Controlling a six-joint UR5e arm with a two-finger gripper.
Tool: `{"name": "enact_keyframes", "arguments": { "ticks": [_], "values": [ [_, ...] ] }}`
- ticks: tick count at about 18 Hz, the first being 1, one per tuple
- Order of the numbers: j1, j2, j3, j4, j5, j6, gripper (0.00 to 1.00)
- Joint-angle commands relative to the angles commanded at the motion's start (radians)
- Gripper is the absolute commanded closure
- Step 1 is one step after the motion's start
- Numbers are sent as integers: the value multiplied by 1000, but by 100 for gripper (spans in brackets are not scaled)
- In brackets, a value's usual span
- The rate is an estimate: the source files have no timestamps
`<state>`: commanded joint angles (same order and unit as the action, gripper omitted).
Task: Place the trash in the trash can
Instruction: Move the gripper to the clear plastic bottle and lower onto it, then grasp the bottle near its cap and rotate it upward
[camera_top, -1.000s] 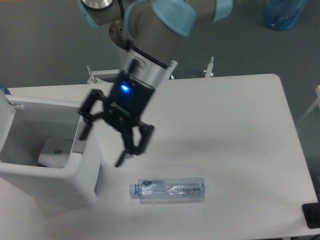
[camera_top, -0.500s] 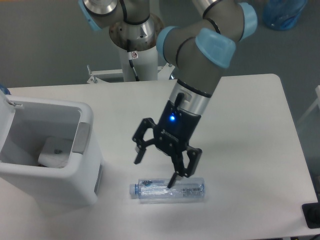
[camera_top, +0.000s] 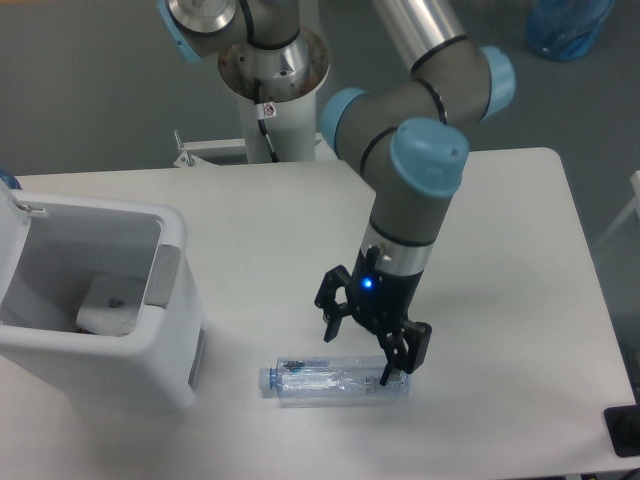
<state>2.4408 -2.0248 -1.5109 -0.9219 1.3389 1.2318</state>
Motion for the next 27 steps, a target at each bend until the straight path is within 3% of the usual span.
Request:
{"name": "enact_keyframes", "arguments": {
  "ticks": [8, 20, 27],
  "values": [
    [-124, -49, -41, 8, 190, -14, 0],
    [-201, -109, -57, 15, 198, -9, 0],
    [-204, -134, -49, 18, 200, -9, 0]
  ]
}}
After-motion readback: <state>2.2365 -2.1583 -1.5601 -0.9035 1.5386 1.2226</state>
